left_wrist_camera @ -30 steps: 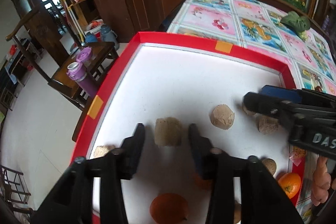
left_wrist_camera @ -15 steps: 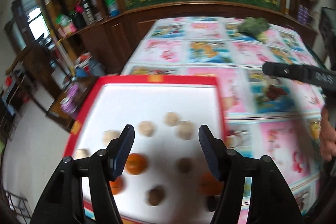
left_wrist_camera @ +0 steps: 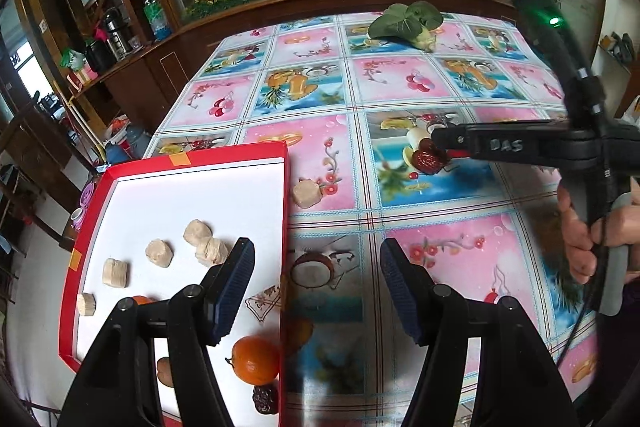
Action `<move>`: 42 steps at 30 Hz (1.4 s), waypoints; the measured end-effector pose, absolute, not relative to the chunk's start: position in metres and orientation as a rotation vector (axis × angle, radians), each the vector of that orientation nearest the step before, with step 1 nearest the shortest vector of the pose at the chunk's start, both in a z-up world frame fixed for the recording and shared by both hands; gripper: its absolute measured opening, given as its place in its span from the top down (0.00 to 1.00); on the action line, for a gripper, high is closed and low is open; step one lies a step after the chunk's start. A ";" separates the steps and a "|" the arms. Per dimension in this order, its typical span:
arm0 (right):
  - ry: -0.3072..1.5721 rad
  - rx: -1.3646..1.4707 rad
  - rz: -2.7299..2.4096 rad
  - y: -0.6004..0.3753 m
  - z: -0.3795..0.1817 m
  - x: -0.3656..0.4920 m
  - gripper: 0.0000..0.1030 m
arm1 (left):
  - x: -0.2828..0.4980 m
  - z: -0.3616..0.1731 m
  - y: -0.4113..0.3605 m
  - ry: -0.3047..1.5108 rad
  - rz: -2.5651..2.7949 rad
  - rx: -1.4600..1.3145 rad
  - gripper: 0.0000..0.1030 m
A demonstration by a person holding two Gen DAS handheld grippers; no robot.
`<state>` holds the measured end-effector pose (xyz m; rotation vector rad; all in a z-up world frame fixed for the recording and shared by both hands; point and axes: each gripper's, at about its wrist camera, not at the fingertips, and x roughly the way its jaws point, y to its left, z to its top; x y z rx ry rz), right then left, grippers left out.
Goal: Organize fruits
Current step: 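Move both open tools back toward the red dates on the cloth, then grasp a red date with the right tool while the left tool grasps another date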
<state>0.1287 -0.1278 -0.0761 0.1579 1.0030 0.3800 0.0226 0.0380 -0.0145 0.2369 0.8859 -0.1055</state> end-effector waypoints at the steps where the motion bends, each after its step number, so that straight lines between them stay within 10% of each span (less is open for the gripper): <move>1: 1.007 0.148 0.379 -0.126 -0.078 0.129 0.70 | 0.020 -0.014 0.038 0.883 -0.103 0.232 0.37; 42: 1.038 0.402 0.551 -0.135 -0.069 0.121 0.77 | 0.009 -0.027 0.054 0.921 -0.121 0.129 0.37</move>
